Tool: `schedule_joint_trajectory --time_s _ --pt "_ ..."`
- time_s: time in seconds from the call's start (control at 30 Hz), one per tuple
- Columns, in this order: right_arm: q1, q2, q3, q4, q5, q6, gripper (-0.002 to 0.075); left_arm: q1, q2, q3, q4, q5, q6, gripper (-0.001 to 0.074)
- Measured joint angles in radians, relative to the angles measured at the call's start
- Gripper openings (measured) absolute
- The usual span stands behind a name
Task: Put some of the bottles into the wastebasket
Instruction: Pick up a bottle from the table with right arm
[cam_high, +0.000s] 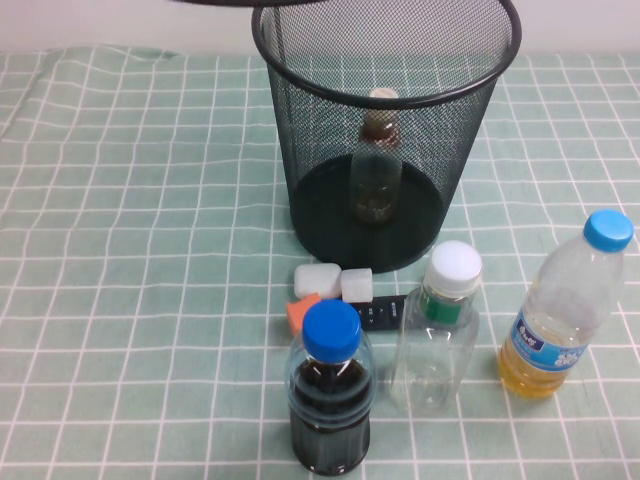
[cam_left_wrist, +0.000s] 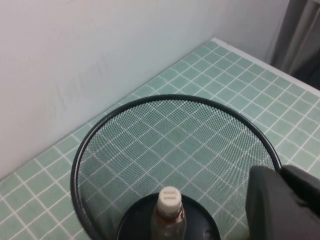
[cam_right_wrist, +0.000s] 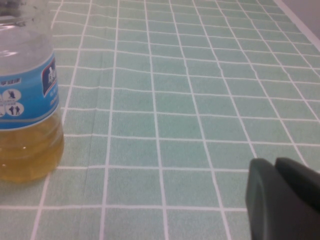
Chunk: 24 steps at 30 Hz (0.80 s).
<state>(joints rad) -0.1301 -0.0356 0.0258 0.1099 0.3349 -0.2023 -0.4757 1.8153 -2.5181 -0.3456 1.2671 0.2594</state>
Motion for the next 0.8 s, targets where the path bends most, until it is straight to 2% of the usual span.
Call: schedule_joint_trajectory --time_s 0.2,0.3,0.5,0.63,0.8 --pt "0.000 0.000 0.000 0.000 0.000 0.000 -0.0007 0.000 -0.244 0.255 0.079 0.006 0.033 -0.0001" --pt "0.000 0.000 0.000 0.000 0.000 0.000 -0.0007 0.000 -0.392 0.412 0.133 -0.051 0.034 -0.0001" --pt "0.000 0.000 0.000 0.000 0.000 0.000 -0.0007 0.000 -0.707 0.842 0.162 -0.247 0.037 -0.0001" --pt "0.000 0.000 0.000 0.000 0.000 0.000 -0.0007 0.000 -0.923 1.204 0.153 -0.426 0.011 -0.0001" --pt "0.000 0.000 0.000 0.000 0.000 0.000 -0.0007 0.000 -1.121 1.563 0.151 -0.623 -0.008 -0.0001"
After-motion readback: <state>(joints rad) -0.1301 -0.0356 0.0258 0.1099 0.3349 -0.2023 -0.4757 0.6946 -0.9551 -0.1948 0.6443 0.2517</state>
